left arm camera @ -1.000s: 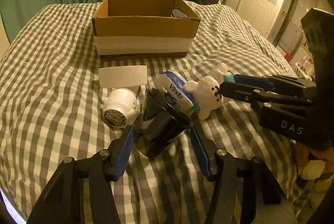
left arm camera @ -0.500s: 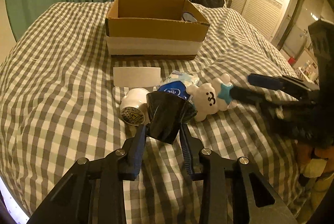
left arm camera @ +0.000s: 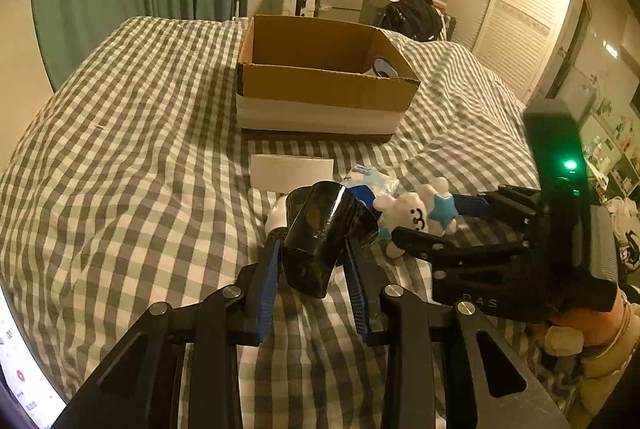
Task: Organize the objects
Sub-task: 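Grasp the black cup with the left gripper while the right grasps the plush bear, then carry the black cup and plush bear into the box and release both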
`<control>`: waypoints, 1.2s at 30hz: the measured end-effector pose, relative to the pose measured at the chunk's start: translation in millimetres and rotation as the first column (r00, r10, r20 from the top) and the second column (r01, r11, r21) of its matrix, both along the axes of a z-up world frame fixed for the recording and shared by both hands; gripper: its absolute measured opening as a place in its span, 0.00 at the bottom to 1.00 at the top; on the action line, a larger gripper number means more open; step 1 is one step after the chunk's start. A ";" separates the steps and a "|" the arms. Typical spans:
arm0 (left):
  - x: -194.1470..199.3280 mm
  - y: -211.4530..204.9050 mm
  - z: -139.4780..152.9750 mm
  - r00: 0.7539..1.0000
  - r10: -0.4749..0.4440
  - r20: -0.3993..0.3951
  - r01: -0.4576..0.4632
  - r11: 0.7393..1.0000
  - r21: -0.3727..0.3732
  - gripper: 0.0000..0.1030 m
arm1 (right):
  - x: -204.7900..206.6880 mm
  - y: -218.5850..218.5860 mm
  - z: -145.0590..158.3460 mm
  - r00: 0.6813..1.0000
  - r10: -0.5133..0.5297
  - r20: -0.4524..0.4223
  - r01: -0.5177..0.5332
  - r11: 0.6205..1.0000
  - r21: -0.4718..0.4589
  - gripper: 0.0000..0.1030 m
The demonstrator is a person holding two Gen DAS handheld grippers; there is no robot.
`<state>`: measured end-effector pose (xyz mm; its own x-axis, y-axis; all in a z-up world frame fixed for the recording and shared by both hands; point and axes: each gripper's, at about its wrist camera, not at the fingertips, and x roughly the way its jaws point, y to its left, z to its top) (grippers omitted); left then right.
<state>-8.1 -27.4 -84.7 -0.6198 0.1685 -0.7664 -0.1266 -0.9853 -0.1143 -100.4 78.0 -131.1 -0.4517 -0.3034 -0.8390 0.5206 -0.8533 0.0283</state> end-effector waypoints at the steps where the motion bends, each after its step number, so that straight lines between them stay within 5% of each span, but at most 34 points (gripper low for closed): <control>1: 0.0 -0.5 0.9 1.000 0.001 -0.001 -0.001 1.000 0.002 0.31 | 1.4 1.4 1.7 1.000 0.000 -0.006 0.000 1.000 -0.007 0.60; 17: -40.8 -5.6 67.6 0.991 0.033 -0.130 -0.033 0.999 0.004 0.29 | 1.6 5.2 93.1 0.975 -0.011 -0.223 -0.007 0.997 -0.076 0.60; 28: -130.7 -10.1 110.6 0.976 0.049 -0.213 -0.055 0.998 -0.022 0.29 | -61.6 -3.8 151.7 0.943 -0.041 -0.329 0.004 0.994 -0.112 0.60; 36: -205.6 -3.9 111.4 0.975 0.027 -0.219 -0.031 0.999 -0.015 0.29 | -129.7 -8.6 168.1 0.937 -0.068 -0.342 0.018 0.989 -0.146 0.59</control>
